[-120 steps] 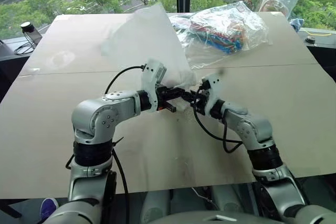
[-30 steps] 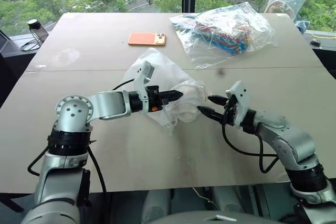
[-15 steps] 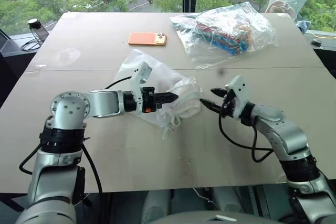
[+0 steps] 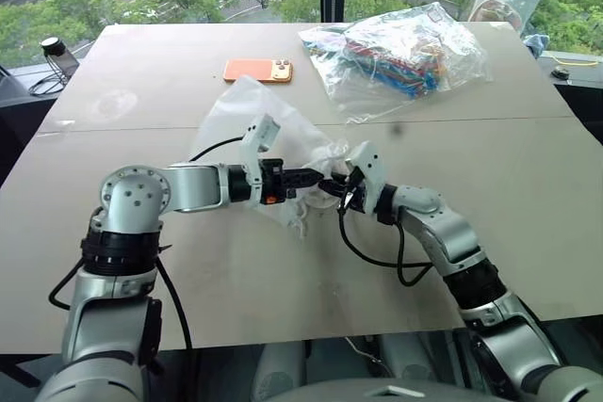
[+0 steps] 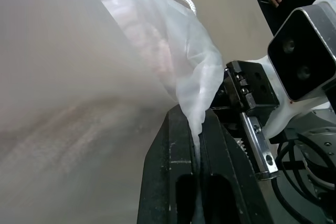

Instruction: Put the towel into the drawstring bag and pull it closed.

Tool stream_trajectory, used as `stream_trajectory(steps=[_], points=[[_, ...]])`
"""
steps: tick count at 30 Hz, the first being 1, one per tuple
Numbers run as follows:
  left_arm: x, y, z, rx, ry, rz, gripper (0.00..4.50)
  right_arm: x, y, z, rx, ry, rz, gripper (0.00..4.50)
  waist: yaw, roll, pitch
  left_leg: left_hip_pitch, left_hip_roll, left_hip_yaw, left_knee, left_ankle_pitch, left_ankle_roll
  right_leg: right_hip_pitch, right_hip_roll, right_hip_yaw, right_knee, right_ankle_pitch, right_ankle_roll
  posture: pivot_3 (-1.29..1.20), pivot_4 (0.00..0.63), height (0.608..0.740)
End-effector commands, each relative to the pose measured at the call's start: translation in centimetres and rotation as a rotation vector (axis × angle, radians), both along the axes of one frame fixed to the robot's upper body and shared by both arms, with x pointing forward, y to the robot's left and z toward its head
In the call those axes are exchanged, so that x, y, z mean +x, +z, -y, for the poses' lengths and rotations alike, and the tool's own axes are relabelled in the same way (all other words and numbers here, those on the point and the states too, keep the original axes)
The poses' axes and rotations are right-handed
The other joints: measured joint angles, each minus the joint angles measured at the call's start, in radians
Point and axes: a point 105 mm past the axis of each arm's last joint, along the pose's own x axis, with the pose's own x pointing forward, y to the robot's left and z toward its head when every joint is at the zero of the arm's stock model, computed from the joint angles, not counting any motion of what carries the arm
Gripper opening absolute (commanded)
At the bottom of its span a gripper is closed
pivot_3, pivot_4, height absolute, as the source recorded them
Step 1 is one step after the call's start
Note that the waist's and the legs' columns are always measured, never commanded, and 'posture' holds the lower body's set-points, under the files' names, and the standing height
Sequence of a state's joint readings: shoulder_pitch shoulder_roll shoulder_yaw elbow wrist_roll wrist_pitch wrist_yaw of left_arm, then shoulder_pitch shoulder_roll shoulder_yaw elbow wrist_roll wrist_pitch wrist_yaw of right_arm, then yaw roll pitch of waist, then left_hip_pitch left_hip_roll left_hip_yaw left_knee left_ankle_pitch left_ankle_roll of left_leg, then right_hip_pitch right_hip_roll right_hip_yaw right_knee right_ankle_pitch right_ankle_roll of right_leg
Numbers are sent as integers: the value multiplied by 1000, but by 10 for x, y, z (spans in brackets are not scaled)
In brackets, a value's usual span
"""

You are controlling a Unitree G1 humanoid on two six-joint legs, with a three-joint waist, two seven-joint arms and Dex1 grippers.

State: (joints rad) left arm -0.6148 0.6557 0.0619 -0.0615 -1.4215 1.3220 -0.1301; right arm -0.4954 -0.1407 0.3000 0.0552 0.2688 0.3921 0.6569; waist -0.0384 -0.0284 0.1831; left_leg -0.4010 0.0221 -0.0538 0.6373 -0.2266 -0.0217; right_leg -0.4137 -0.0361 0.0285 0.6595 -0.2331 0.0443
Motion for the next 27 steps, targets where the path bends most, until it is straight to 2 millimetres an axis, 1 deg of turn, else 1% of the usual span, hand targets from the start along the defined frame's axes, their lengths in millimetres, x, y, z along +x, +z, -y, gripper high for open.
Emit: stream_trajectory(steps=[1,3,5,9,11,13,15,16,18,20,21,23,25,26,27], points=[[-4,27,7,-116,-43,49,0,-3,31,-11,152,47,40,47,-1,0,0,0,0,0,0,0,0,0,0,0,0,0,0,0,150,734],[-6,32,9,-165,-58,34,0,1,33,-18,234,49,-11,47,-3,0,0,0,0,0,0,0,0,0,0,0,1,0,0,0,150,734],[-8,31,11,-181,-63,10,0,4,32,-28,326,69,-85,47,-4,0,0,1,0,0,0,0,0,0,0,0,1,0,0,0,150,734],[-10,26,8,-182,-50,-11,0,1,28,-42,377,134,-132,47,-2,0,0,1,0,0,0,0,0,0,0,0,1,0,0,0,150,734],[-5,28,5,-181,-8,18,0,4,34,-38,446,123,-149,47,0,0,0,0,0,0,0,0,0,0,-1,0,1,0,0,0,150,734],[-6,32,3,-225,-5,27,0,10,45,-22,554,85,-174,47,0,0,0,0,0,0,0,0,0,0,-1,0,1,0,0,0,150,734],[-9,31,3,-241,-22,5,0,14,50,-12,606,63,-192,47,1,0,0,0,0,-1,0,0,0,0,-1,-1,1,0,0,0,150,734],[-13,32,5,-249,-44,-2,0,15,48,-11,601,57,-195,47,2,0,0,0,0,-1,0,0,0,0,-1,-1,1,0,0,0,150,734],[-20,35,14,-279,-89,-1,0,12,39,-18,516,74,-175,47,1,0,0,0,0,-1,0,0,0,0,-1,-1,1,0,0,0,150,734],[-18,32,15,-259,-70,9,0,5,25,-25,372,92,-141,47,-2,0,0,0,0,-1,0,0,0,0,-1,-1,1,0,0,0,150,734],[-15,30,12,-243,-48,14,0,3,17,-25,294,87,-116,47,-4,0,0,0,0,0,0,0,0,0,-1,0,1,0,0,0,150,734],[-7,25,5,-208,-3,20,0,5,3,-16,146,45,-49,47,-4,0,0,1,0,0,0,0,0,0,0,0,1,0,0,0,150,734],[-5,21,1,-163,5,30,0,-1,-1,-6,84,56,-10,751,-1,0,0,1,0,0,0,0,0,0,0,0,1,0,0,0,150,734],[-5,19,-1,-141,3,35,0,-4,1,2,65,39,8,989,0,0,0,1,0,0,0,0,0,0,0,0,1,0,0,0,150,734],[-4,16,-3,-120,3,39,0,-7,4,12,44,11,26,1420,2,0,0,1,-1,0,0,0,0,0,0,0,1,0,0,0,150,734]])
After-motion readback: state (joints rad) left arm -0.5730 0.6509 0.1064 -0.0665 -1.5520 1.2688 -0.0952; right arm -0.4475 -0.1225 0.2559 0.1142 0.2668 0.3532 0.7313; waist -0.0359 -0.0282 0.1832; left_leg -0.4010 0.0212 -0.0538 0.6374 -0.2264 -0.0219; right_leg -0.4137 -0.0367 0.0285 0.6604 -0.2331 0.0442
